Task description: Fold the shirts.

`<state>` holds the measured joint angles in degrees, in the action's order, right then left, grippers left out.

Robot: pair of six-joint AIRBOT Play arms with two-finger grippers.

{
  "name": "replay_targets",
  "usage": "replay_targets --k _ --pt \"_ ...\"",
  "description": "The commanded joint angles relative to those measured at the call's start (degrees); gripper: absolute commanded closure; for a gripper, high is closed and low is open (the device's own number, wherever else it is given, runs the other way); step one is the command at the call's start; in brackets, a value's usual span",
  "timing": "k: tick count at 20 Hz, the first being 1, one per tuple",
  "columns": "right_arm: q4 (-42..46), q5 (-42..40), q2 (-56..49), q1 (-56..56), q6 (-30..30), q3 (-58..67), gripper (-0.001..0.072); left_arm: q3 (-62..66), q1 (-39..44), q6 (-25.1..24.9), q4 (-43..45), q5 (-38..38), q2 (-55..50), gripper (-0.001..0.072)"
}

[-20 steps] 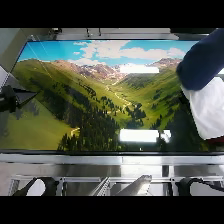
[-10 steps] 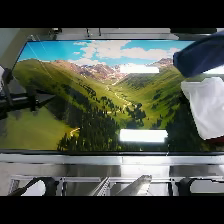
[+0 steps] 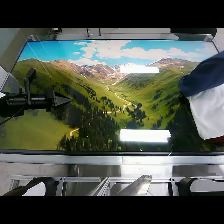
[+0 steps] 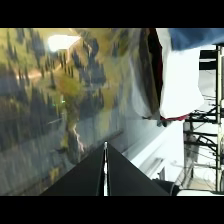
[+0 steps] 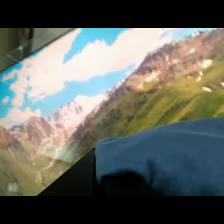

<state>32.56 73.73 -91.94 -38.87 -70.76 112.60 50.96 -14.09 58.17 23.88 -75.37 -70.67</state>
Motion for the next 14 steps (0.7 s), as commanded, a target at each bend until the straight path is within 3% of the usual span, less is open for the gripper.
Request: replay_targets --k 1,4,6,11,14 --pt "-12.1 -12.6 -2.4 0.4 6.8 1.3 0.0700 0.3 0.6 -0.1 0.0 2.5 -0.1 0.0689" --pt "-11.1 -14.2 -6.4 0.2 11.3 7.7 0.0700 3.1 0.6 -0.1 0.0 2.3 -0.1 0.0689" --pt "-5.2 -12.3 -6.5 0.2 12.5 7.7 0.0699 6.4 0.6 -0.3 0.1 2.4 -0.1 0.0689" --pt "12.9 7.0 -6.5 0.2 12.2 5.5 0.0699 11.9 0.6 -0.3 0.1 2.3 -0.1 0.0689" --pt "3.7 14.3 -4.6 -1.7 10.8 -2.8 0.0699 11.1 0.7 -0.3 0.1 2.1 -0.1 0.0689"
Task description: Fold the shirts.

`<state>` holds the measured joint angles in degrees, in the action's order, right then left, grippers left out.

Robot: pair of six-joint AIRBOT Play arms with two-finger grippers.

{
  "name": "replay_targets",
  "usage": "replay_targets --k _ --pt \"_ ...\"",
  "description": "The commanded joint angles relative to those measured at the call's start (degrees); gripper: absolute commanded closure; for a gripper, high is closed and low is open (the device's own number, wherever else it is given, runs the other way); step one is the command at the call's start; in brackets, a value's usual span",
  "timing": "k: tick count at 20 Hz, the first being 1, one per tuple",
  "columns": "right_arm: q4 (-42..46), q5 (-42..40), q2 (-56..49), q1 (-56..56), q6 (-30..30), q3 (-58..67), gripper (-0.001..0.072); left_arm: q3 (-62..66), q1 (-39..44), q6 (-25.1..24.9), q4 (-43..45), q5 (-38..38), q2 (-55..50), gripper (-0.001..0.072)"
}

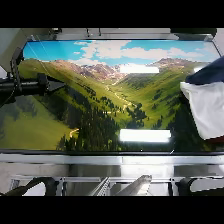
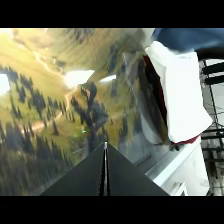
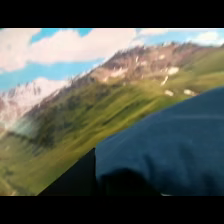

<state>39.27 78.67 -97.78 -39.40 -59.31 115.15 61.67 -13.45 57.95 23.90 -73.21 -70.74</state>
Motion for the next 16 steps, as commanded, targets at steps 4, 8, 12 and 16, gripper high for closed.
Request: replay_targets --k 4,8,12,16 --pt "-11.7 12.8 6.3 -3.5 -0.6 -8.4 0.0698 -1.3 0.1 -0.1 0.5 -2.0 -0.3 0.0689" --pt "-0.9 11.0 13.5 -5.1 -5.9 -8.8 0.0698 -1.3 0.2 -0.1 0.5 -2.6 -0.3 0.0689" --pt "8.5 6.8 20.3 -5.7 -9.5 -21.9 0.0699 -1.3 0.2 -1.6 0.5 -3.8 -0.3 0.0689" --pt "9.8 2.0 25.8 -7.2 -6.9 -42.3 0.0699 -1.3 0.2 -1.6 0.5 -6.6 -0.3 0.0689"
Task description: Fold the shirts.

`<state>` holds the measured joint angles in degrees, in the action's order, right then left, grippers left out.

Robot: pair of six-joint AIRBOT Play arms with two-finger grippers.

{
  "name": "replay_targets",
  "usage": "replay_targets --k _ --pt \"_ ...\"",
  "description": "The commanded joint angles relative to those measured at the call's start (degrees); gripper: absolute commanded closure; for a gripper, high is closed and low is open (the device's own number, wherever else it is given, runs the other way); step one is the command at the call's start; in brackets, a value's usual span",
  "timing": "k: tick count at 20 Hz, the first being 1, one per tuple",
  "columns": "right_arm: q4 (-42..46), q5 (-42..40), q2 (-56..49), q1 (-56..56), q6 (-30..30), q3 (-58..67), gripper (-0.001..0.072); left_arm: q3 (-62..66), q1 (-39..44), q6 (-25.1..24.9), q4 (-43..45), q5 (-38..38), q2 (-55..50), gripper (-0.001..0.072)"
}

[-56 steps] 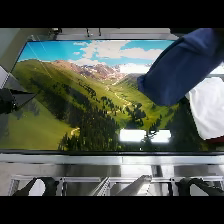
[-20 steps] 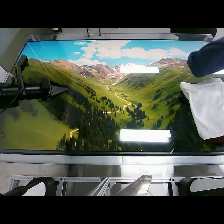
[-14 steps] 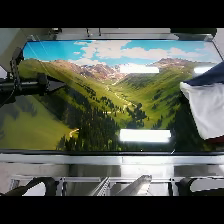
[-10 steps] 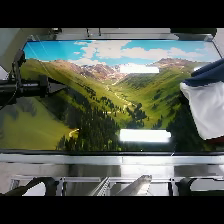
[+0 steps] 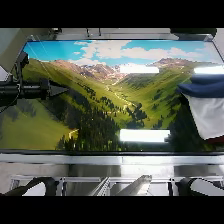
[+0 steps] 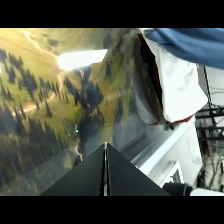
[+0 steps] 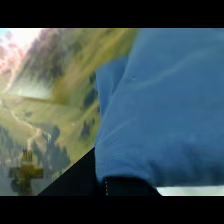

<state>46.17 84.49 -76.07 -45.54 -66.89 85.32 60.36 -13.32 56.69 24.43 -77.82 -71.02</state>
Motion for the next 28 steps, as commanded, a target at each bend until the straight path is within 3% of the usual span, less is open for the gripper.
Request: replay_targets --k 1,5,7,9,10,17,19,22,25,26,27,28 --pt "2.7 -5.5 5.9 -2.0 0.7 -17.4 0.0699 0.0 0.0 -0.3 0.0 -2.4 0.0 0.0689" --pt "2.8 -11.6 13.7 -7.2 -1.5 -34.1 0.0697 0.0 0.0 -0.3 0.0 -3.3 0.0 0.0689" --pt "4.0 -12.7 16.3 -10.0 -3.3 -37.2 0.0647 0.0 0.0 -0.3 0.0 -3.5 0.0 0.0689" --pt "6.7 -10.6 18.1 -12.5 -3.2 -37.6 0.0156 0.0 0.0 -0.3 0.0 -3.9 0.0 0.0689" --pt "7.8 -10.3 18.8 -13.1 -3.3 -37.6 0.0006 0.0 0.0 -0.3 0.0 -4.3 0.0 0.0689" --pt "6.8 -8.3 24.5 -13.9 -6.1 -35.8 0.0008 0.3 0.0 -0.2 -1.2 -8.7 0.1 0.0690" --pt "-3.0 -7.0 27.5 -13.0 -4.9 -34.8 0.0008 2.9 0.0 -0.2 -2.3 -11.0 0.2 0.0691" --pt "-22.2 -3.6 30.6 -6.8 4.8 -34.8 0.0008 8.4 0.0 0.6 -2.0 -11.8 2.6 0.0692" --pt "-26.1 -3.0 31.4 6.8 6.6 -35.5 0.0012 6.2 0.0 0.9 -2.0 -7.1 9.0 0.0691" --pt "-26.4 -3.2 31.5 12.3 6.6 -36.4 0.0033 3.3 0.0 0.9 -1.6 -6.2 11.8 0.0691" --pt "-27.1 -3.9 31.5 18.0 6.5 -37.7 0.0147 -0.1 0.0 1.1 -1.6 -5.9 14.6 0.0691" --pt "-28.2 -5.1 31.5 22.9 6.5 -39.5 0.0213 -4.1 0.0 1.7 -1.5 -6.2 17.4 0.0691"
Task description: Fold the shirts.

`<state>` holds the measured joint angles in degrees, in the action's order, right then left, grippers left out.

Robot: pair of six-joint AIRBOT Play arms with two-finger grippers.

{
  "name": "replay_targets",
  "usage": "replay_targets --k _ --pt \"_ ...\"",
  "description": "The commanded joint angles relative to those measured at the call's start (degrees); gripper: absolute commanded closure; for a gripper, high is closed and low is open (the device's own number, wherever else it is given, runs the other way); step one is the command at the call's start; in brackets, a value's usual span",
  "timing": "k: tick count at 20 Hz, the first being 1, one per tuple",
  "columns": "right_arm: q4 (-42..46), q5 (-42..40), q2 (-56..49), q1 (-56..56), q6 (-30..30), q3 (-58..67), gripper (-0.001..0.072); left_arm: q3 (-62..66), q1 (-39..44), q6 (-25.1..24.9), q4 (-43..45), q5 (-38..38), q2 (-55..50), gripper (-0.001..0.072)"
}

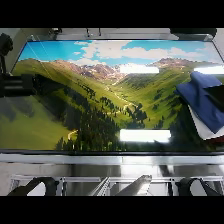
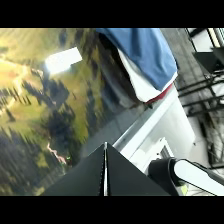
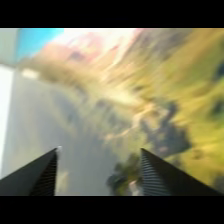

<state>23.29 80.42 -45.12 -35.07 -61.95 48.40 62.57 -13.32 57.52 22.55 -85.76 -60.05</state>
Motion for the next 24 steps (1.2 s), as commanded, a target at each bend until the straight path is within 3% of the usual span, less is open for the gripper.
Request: replay_targets --k 1,4,7,8,9,12,24 --pt "-6.6 -2.3 0.6 17.8 2.3 -4.7 0.0219 -10.5 0.0 1.2 0.4 1.7 9.2 0.0691" --pt "-8.2 -5.5 0.4 31.1 7.3 -10.7 0.0219 -21.7 0.0 1.9 0.4 1.9 16.7 0.0690" --pt "-9.3 -8.6 0.3 40.3 8.2 -15.3 0.0229 -29.6 0.0 1.9 0.4 2.0 22.3 0.0690" --pt "-9.7 -9.7 0.2 41.4 8.2 -15.8 0.0419 -31.4 0.0 1.9 0.4 2.1 23.7 0.0691" --pt "-10.1 -11.0 0.1 41.9 7.8 -16.1 0.0687 -32.7 0.0 2.1 0.4 2.2 24.8 0.0690" --pt "-12.4 -14.1 -0.3 41.9 7.8 -16.1 0.0671 -35.2 0.0 2.1 0.4 2.1 27.1 0.0690" --pt "-12.9 -14.2 -0.3 41.9 7.8 -16.1 0.0671 -35.4 0.0 2.1 0.3 2.4 29.7 0.0690"
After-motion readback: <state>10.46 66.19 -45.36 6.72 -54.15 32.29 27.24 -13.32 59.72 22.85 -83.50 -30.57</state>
